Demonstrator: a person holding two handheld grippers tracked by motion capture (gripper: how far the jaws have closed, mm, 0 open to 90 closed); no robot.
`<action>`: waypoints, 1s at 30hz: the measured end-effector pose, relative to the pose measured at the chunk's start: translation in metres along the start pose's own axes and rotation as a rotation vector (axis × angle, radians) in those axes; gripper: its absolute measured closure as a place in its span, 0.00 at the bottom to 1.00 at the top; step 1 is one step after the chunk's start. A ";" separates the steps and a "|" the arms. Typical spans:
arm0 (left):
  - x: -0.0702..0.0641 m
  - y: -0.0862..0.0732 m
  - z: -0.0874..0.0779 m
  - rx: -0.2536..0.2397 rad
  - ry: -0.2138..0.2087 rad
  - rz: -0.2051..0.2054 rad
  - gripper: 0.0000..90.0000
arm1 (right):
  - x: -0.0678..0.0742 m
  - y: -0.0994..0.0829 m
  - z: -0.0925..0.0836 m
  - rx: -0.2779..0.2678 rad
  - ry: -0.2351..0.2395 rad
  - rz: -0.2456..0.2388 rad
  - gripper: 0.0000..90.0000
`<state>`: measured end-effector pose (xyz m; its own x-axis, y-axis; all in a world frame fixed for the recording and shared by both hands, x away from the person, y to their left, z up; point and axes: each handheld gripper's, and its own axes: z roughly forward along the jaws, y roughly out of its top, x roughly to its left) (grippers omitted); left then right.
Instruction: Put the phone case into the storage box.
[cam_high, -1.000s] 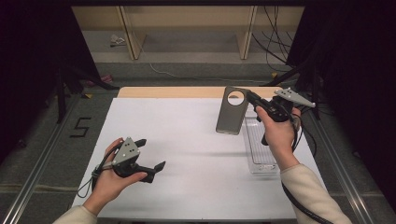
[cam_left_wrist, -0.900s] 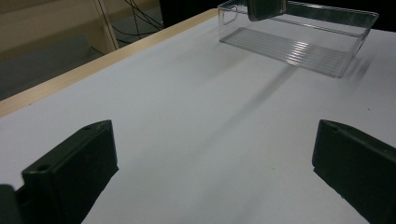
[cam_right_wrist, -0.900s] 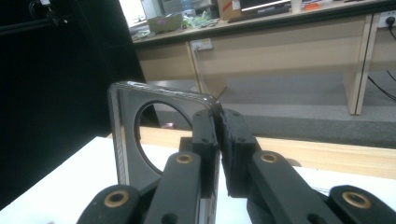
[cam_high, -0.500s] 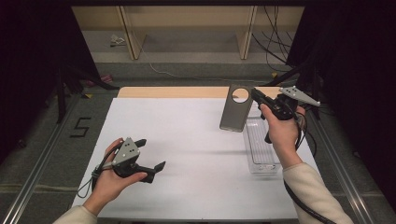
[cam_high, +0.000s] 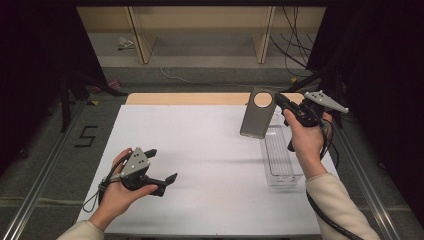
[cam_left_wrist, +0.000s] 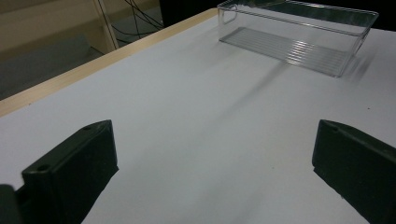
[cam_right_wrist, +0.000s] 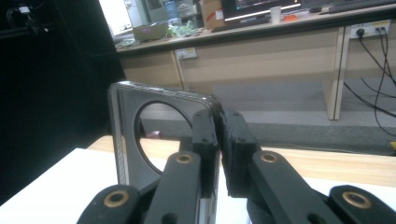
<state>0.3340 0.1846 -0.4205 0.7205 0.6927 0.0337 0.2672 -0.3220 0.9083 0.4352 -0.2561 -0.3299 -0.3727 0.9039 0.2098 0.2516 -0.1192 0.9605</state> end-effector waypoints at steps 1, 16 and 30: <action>0.000 0.000 0.000 0.000 0.000 0.000 0.00 | -0.001 0.000 0.000 -0.001 -0.003 -0.001 0.95; 0.000 -0.002 -0.002 0.002 0.001 0.000 0.00 | -0.009 0.002 -0.002 -0.012 -0.035 -0.001 0.95; 0.000 -0.003 -0.002 0.002 0.001 -0.004 0.00 | -0.015 0.005 -0.004 -0.026 -0.061 -0.021 0.95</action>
<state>0.3322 0.1869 -0.4219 0.7187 0.6947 0.0302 0.2717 -0.3205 0.9075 0.4383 -0.2722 -0.3272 -0.3228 0.9295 0.1786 0.2203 -0.1097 0.9692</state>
